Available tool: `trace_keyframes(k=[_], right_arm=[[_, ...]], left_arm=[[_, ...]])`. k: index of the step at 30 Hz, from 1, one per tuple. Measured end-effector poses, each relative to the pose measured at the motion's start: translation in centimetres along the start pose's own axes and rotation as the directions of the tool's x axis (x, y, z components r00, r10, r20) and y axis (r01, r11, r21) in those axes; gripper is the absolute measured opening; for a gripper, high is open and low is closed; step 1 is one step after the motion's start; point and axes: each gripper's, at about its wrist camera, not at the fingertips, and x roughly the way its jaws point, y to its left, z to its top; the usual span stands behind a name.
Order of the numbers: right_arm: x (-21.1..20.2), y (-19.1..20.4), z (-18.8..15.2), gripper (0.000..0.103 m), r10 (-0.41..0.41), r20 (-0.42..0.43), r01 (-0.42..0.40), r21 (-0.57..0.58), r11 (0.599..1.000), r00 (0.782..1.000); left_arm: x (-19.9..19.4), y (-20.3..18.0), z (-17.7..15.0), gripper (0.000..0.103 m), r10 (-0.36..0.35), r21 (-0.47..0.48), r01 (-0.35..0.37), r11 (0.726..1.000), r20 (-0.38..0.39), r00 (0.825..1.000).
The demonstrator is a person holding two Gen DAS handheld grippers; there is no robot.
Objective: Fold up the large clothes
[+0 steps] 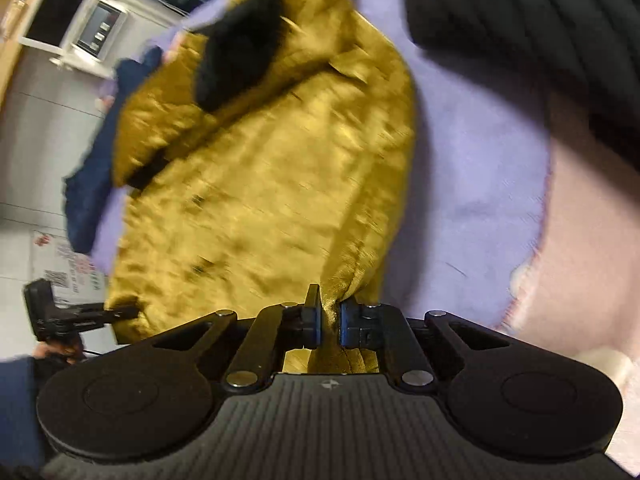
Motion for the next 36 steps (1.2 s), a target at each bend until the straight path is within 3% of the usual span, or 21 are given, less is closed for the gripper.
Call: trace_keyframes(k=[6, 9, 14, 18, 23, 27, 33, 34, 36], right_arm=[[-2.1, 3.1, 5.4, 0.010, 0.119, 0.115, -0.117, -0.023, 0.993, 0.986], [-3.1, 4.4, 9.6, 0.010, 0.171, 0.178, -0.167, -0.041, 0.985, 0.969], [-4.0, 5.9, 17.2, 0.010, 0.209, 0.293, -0.199, -0.062, 0.978, 0.933], [-3.2, 6.7, 22.7, 0.010, 0.140, 0.361, -0.129, -0.054, 0.990, 0.922], [-0.3, 6.0, 28.2, 0.010, 0.076, 0.417, -0.121, 0.082, 0.989, 0.905], [2.7, 6.5, 30.4, 0.010, -0.038, 0.419, -0.002, 0.095, 0.995, 0.907], [6.7, 5.6, 31.9, 0.010, -0.163, 0.396, 0.115, 0.143, 0.983, 0.904], [7.3, 5.6, 31.9, 0.010, -0.176, 0.391, 0.126, 0.150, 0.981, 0.904], [8.1, 5.3, 32.0, 0.012, -0.194, 0.384, 0.139, 0.166, 0.976, 0.903]], left_arm=[[-3.6, -0.6, 7.7, 0.054, -0.003, 0.013, 0.000, 1.000, 0.184, 0.983], [-4.9, -0.2, 12.1, 0.054, -0.015, 0.016, 0.011, 1.000, 0.251, 0.968], [-4.9, 1.2, 19.8, 0.053, 0.024, -0.013, -0.021, 1.000, 0.315, 0.949], [-2.6, 2.7, 24.7, 0.053, 0.080, -0.074, -0.060, 0.995, 0.295, 0.952], [1.1, 4.0, 28.1, 0.052, 0.135, -0.153, -0.098, 0.983, 0.250, 0.959], [3.5, 4.9, 29.3, 0.052, 0.172, -0.214, -0.125, 0.969, 0.217, 0.961], [6.8, 6.4, 29.7, 0.058, 0.194, -0.297, -0.140, 0.945, 0.163, 0.967], [6.9, 6.6, 29.6, 0.061, 0.187, -0.304, -0.131, 0.944, 0.162, 0.969], [6.7, 7.1, 29.5, 0.078, 0.149, -0.321, -0.088, 0.943, 0.171, 0.974]])
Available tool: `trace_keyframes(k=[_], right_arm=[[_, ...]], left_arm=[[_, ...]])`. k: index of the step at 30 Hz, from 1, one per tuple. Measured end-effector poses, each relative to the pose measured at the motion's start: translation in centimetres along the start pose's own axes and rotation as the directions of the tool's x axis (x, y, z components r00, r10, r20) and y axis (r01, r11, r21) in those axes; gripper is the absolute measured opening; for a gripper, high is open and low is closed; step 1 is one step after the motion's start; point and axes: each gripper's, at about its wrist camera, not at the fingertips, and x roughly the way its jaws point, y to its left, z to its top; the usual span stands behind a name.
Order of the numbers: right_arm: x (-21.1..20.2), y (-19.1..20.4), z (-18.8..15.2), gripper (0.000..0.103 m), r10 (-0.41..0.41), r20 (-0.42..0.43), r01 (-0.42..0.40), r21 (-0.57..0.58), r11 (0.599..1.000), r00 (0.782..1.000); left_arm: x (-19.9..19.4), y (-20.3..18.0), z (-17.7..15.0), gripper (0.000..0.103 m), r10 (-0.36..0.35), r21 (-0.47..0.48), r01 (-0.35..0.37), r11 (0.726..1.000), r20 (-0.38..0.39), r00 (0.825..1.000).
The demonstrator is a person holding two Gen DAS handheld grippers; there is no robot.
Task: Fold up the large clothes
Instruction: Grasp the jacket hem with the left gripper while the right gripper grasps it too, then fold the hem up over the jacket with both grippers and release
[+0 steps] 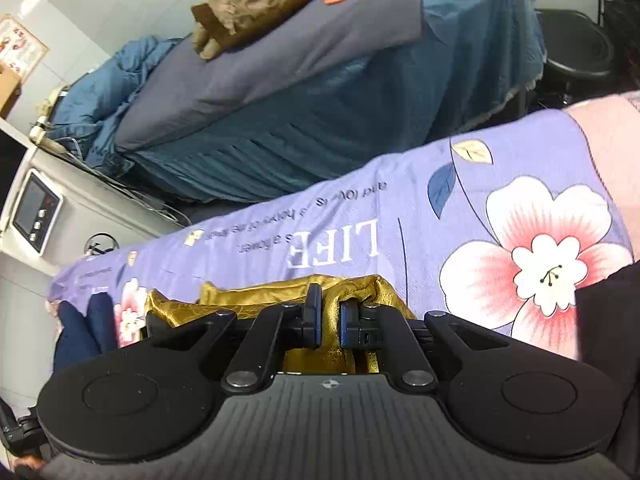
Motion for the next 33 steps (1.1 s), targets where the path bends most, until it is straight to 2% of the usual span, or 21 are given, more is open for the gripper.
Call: trace_keyframes(k=[2, 3, 4, 5, 6, 7, 9, 12, 15, 18, 21, 24, 26, 28, 30, 31, 33], right_arm=[[0.5, -0.2, -0.2, 0.014, -0.007, -0.003, 0.007, 0.031, 0.999, 1.000], [0.7, -0.3, -0.2, 0.020, -0.010, -0.003, 0.010, 0.045, 0.999, 1.000], [0.8, -0.4, -0.3, 0.031, -0.007, -0.002, 0.007, 0.056, 0.998, 1.000], [0.8, -0.4, -0.3, 0.036, -0.001, 0.010, 0.000, 0.060, 0.998, 1.000], [0.6, -0.3, -0.3, 0.047, 0.003, 0.025, -0.005, 0.057, 0.998, 1.000], [0.3, -0.2, -0.2, 0.063, 0.001, 0.040, -0.003, 0.053, 0.999, 0.999], [-0.8, 0.1, -0.2, 0.077, -0.014, 0.078, 0.010, 0.048, 0.999, 0.997], [-2.6, 1.2, -0.5, 0.085, -0.024, 0.134, 0.027, -0.023, 0.999, 0.991], [-4.5, 3.1, -1.9, 0.091, -0.038, 0.179, 0.068, -0.167, 0.984, 0.983], [-5.7, 5.4, -4.9, 0.095, -0.027, 0.166, 0.082, -0.334, 0.939, 0.986], [-6.2, 7.4, -9.3, 0.096, 0.005, 0.110, 0.049, -0.487, 0.872, 0.994], [-5.8, 9.2, -14.2, 0.095, 0.011, 0.065, 0.034, -0.646, 0.763, 0.998], [-4.9, 10.1, -16.6, 0.091, -0.003, 0.043, 0.032, -0.701, 0.712, 0.999], [-3.8, 10.6, -17.8, 0.084, -0.006, -0.006, 0.001, -0.696, 0.718, 1.000], [-2.5, 11.0, -18.5, 0.087, -0.002, -0.054, -0.036, -0.685, 0.728, 0.999], [-1.8, 11.3, -19.0, 0.089, -0.015, -0.069, -0.037, -0.692, 0.721, 0.998], [-0.5, 11.4, -19.3, 0.090, -0.054, -0.040, 0.011, -0.696, 0.718, 0.998]], left_arm=[[-0.5, 0.5, 0.3, 0.084, -0.030, -0.015, 0.030, 0.999, -0.001, 1.000], [-0.9, 0.7, 0.4, 0.087, -0.048, -0.022, 0.048, 0.999, 0.001, 0.999], [-1.4, 1.0, 0.6, 0.089, -0.064, -0.033, 0.064, 0.997, 0.002, 0.998], [-2.0, 1.4, 0.6, 0.102, -0.079, -0.047, 0.079, 0.996, 0.010, 0.997], [-2.6, 1.7, 0.6, 0.103, -0.092, -0.058, 0.093, 0.994, 0.023, 0.996], [-3.4, 2.0, 0.5, 0.103, -0.097, -0.065, 0.099, 0.993, 0.044, 0.994], [-5.4, 2.3, 0.2, 0.103, -0.046, -0.063, 0.054, 0.997, 0.122, 0.991], [-8.2, 1.8, -0.7, 0.103, 0.043, 0.007, -0.046, 0.999, 0.217, 0.975], [-9.9, -0.3, -3.0, 0.103, 0.102, 0.133, -0.140, 0.981, 0.259, 0.960], [-10.4, -3.7, -7.0, 0.103, 0.054, 0.291, -0.125, 0.949, 0.240, 0.969], [-9.6, -7.3, -12.2, 0.103, 0.022, 0.439, -0.107, 0.892, 0.194, 0.981], [-7.7, -10.5, -16.6, 0.103, 0.032, 0.551, -0.129, 0.824, 0.183, 0.983], [-6.2, -12.1, -18.4, 0.103, 0.047, 0.590, -0.143, 0.794, 0.175, 0.983], [-4.5, -12.8, -19.0, 0.103, 0.068, 0.608, -0.163, 0.777, 0.176, 0.982], [-2.4, -12.9, -18.6, 0.103, 0.143, 0.607, -0.233, 0.760, 0.194, 0.971], [-1.6, -12.7, -17.9, 0.103, 0.177, 0.593, -0.275, 0.757, 0.220, 0.959], [-0.1, -11.7, -15.7, 0.103, 0.230, 0.541, -0.318, 0.778, 0.226, 0.947]])
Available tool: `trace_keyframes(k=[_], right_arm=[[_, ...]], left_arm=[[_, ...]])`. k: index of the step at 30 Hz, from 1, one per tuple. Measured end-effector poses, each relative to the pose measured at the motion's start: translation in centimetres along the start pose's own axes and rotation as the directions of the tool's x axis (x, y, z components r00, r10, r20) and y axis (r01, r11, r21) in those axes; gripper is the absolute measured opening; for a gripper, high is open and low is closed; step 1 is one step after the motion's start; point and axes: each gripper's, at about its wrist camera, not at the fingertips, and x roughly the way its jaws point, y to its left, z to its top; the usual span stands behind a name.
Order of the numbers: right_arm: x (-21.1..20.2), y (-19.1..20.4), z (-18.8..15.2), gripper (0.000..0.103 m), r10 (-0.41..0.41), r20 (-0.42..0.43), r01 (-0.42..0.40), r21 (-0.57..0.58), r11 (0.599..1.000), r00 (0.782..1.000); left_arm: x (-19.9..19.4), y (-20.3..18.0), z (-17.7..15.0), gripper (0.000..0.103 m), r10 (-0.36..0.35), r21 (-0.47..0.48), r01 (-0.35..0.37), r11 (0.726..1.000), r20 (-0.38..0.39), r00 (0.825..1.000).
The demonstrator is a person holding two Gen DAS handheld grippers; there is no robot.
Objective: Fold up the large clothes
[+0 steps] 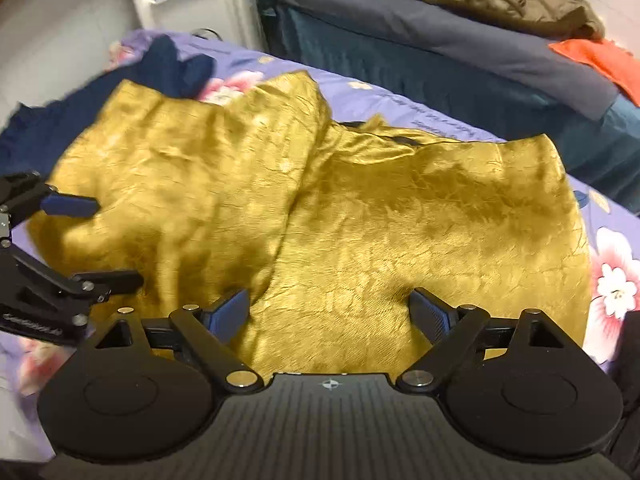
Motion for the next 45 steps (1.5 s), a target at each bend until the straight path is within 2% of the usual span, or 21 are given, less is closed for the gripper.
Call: trace_keyframes(k=[2, 5, 7, 11, 16, 21, 26, 33, 40, 45], right_arm=[[1.6, -0.8, 0.8, 0.092, -0.036, -0.024, 0.037, 0.047, 0.998, 0.999], [4.2, -2.9, 2.6, 0.095, -0.088, -0.057, 0.094, 0.114, 0.989, 0.994], [6.0, -4.3, 3.6, 0.100, -0.096, -0.091, 0.109, 0.146, 0.983, 0.991], [8.2, -7.0, 4.7, 0.102, -0.094, -0.118, 0.120, 0.228, 0.966, 0.989], [9.4, -9.7, 5.0, 0.102, -0.081, -0.128, 0.118, 0.313, 0.942, 0.988], [10.2, -9.5, 4.4, 0.103, -0.099, -0.121, 0.130, 0.287, 0.949, 0.988], [10.7, -9.4, 4.4, 0.103, -0.118, -0.120, 0.147, 0.278, 0.949, 0.986], [10.1, -9.5, 5.4, 0.103, -0.110, -0.123, 0.141, 0.277, 0.950, 0.986], [5.8, -9.3, 4.5, 0.102, -0.108, -0.012, 0.107, 0.295, 0.949, 0.994], [2.6, -10.2, 3.5, 0.102, -0.105, 0.041, 0.089, 0.286, 0.954, 0.994]], left_arm=[[2.0, 1.8, 1.6, 0.103, 0.022, -0.062, -0.024, 0.998, -0.035, 0.999], [4.5, 3.8, 3.3, 0.103, 0.055, -0.091, -0.062, 0.994, -0.076, 0.996], [5.7, 5.1, 4.2, 0.103, 0.036, -0.134, -0.049, 0.990, -0.098, 0.995], [6.8, 7.1, 5.1, 0.103, 0.005, -0.216, -0.027, 0.976, -0.103, 0.995], [8.3, 6.8, 5.0, 0.103, -0.007, -0.180, -0.009, 0.984, -0.089, 0.996], [8.7, 6.5, 4.4, 0.103, -0.002, -0.185, -0.009, 0.983, -0.060, 0.998], [8.8, 6.6, 4.7, 0.103, -0.003, -0.184, -0.011, 0.983, -0.074, 0.997], [7.5, 6.3, 4.6, 0.103, -0.006, -0.168, -0.006, 0.986, -0.068, 0.998], [4.3, 5.9, 4.6, 0.103, -0.023, -0.130, 0.015, 0.991, -0.061, 0.998], [0.3, 7.7, 3.4, 0.103, -0.076, -0.152, 0.077, 0.985, 0.012, 0.997]])
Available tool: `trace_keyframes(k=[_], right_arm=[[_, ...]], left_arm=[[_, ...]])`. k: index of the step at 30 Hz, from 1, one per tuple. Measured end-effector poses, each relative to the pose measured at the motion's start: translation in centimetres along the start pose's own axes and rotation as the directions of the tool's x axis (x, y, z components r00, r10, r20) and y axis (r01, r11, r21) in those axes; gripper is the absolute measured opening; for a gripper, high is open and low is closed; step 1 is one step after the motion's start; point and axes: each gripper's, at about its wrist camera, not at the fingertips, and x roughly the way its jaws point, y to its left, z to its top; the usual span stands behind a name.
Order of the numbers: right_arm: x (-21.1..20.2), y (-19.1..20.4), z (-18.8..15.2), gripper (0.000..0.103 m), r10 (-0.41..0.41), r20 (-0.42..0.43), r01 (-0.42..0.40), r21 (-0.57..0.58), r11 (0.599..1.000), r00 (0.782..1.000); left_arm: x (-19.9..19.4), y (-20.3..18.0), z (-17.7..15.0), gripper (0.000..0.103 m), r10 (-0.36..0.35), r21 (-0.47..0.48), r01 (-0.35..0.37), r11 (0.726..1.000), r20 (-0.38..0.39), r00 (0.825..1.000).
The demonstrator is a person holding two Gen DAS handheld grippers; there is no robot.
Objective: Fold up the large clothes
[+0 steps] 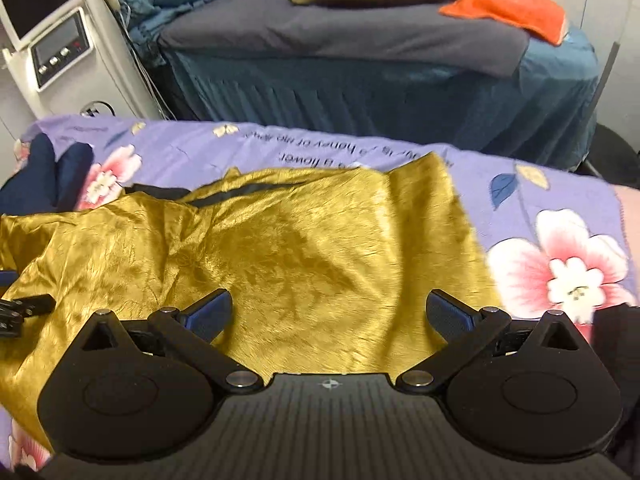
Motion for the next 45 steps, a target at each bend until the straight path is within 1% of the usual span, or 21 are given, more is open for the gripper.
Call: trace_keyframes(k=[4, 6, 8, 9, 10, 12, 14, 16, 19, 22, 23, 24, 27, 28, 32, 33, 34, 38, 39, 41, 45], right_arm=[[-1.7, -2.6, -0.5, 0.102, -0.009, 0.010, 0.009, -0.008, 1.000, 1.000], [-2.1, -4.5, -0.9, 0.103, -0.005, -0.001, 0.005, 0.023, 1.000, 1.000], [-2.1, -6.5, -1.3, 0.102, 0.046, -0.023, -0.044, 0.081, 0.996, 0.999], [-2.0, -7.3, -1.4, 0.102, 0.078, -0.039, -0.073, 0.113, 0.991, 0.996], [-1.7, -8.0, -1.6, 0.102, 0.104, -0.058, -0.096, 0.139, 0.986, 0.993], [-1.0, -8.9, -1.8, 0.102, 0.133, -0.088, -0.116, 0.179, 0.977, 0.987], [-0.2, -9.5, -2.3, 0.102, 0.164, -0.116, -0.136, 0.220, 0.966, 0.980], [1.1, -10.3, -2.7, 0.102, 0.194, -0.165, -0.148, 0.255, 0.956, 0.967], [3.1, -11.3, -3.3, 0.102, 0.190, -0.228, -0.119, 0.291, 0.949, 0.955], [3.8, -11.8, -3.5, 0.103, 0.230, -0.214, -0.148, 0.344, 0.927, 0.949], [3.8, -11.8, -3.5, 0.103, 0.238, -0.205, -0.155, 0.355, 0.922, 0.949], [3.9, -11.8, -3.4, 0.103, 0.249, -0.201, -0.164, 0.363, 0.917, 0.947], [4.1, -10.6, -3.1, 0.080, 0.304, -0.196, -0.223, 0.349, 0.910, 0.932], [4.2, -10.4, -3.0, 0.080, 0.315, -0.202, -0.230, 0.356, 0.906, 0.927], [4.2, -10.0, -3.4, 0.079, 0.302, -0.190, -0.219, 0.363, 0.906, 0.934], [4.1, -10.1, -3.5, 0.070, 0.295, -0.184, -0.211, 0.374, 0.903, 0.938], [4.0, -10.2, -3.6, 0.054, 0.295, -0.176, -0.212, 0.380, 0.900, 0.939], [2.6, -9.1, -4.4, 0.029, 0.296, -0.138, -0.230, 0.361, 0.904, 0.945], [2.1, -8.6, -4.5, 0.024, 0.298, -0.128, -0.238, 0.352, 0.905, 0.946], [1.0, -7.9, -4.7, 0.019, 0.284, -0.101, -0.236, 0.334, 0.913, 0.954], [-1.7, -7.5, -5.1, 0.015, 0.296, -0.032, -0.265, 0.358, 0.895, 0.955]], left_arm=[[-2.4, 3.1, -1.5, 0.103, -0.052, -0.063, 0.054, 0.997, 0.021, 0.998], [-2.4, 4.8, -2.3, 0.103, -0.046, -0.082, 0.046, 0.996, 0.001, 0.999], [-1.8, 6.4, -3.0, 0.103, -0.007, -0.114, 0.003, 0.994, -0.039, 0.999], [-1.4, 7.3, -3.4, 0.103, -0.007, -0.149, -0.002, 0.989, -0.059, 0.998], [-1.1, 8.3, -4.0, 0.103, -0.040, -0.197, 0.025, 0.980, -0.071, 0.997], [0.0, 10.0, -4.9, 0.103, -0.146, -0.317, 0.113, 0.942, -0.082, 0.986], [1.2, 10.8, -5.6, 0.103, -0.218, -0.409, 0.158, 0.899, -0.103, 0.971], [2.3, 10.6, -5.9, 0.103, -0.252, -0.451, 0.174, 0.875, -0.119, 0.960], [3.4, 10.0, -6.1, 0.103, -0.296, -0.492, 0.211, 0.844, -0.100, 0.950], [4.8, 9.5, -6.3, 0.103, -0.373, -0.547, 0.267, 0.794, -0.090, 0.924], [5.0, 9.2, -6.3, 0.103, -0.382, -0.552, 0.272, 0.789, -0.094, 0.919], [5.1, 8.7, -6.2, 0.103, -0.373, -0.542, 0.265, 0.797, -0.097, 0.923], [5.1, 8.2, -5.8, 0.103, -0.356, -0.513, 0.258, 0.819, -0.101, 0.929], [5.2, 8.0, -5.7, 0.103, -0.353, -0.514, 0.255, 0.819, -0.103, 0.930], [5.0, 7.2, -5.0, 0.103, -0.344, -0.496, 0.253, 0.831, -0.100, 0.934], [4.7, 6.9, -4.8, 0.103, -0.341, -0.486, 0.256, 0.835, -0.094, 0.935], [4.7, 6.3, -4.4, 0.103, -0.333, -0.477, 0.254, 0.841, -0.089, 0.939], [3.9, 5.2, -4.1, 0.103, -0.296, -0.438, 0.233, 0.868, -0.080, 0.952], [3.6, 5.0, -4.1, 0.098, -0.290, -0.430, 0.232, 0.872, -0.075, 0.954], [3.0, 4.9, -4.1, 0.094, -0.284, -0.422, 0.230, 0.877, -0.069, 0.956], [1.5, 4.7, -3.6, 0.082, -0.266, -0.384, 0.222, 0.897, -0.066, 0.962]])
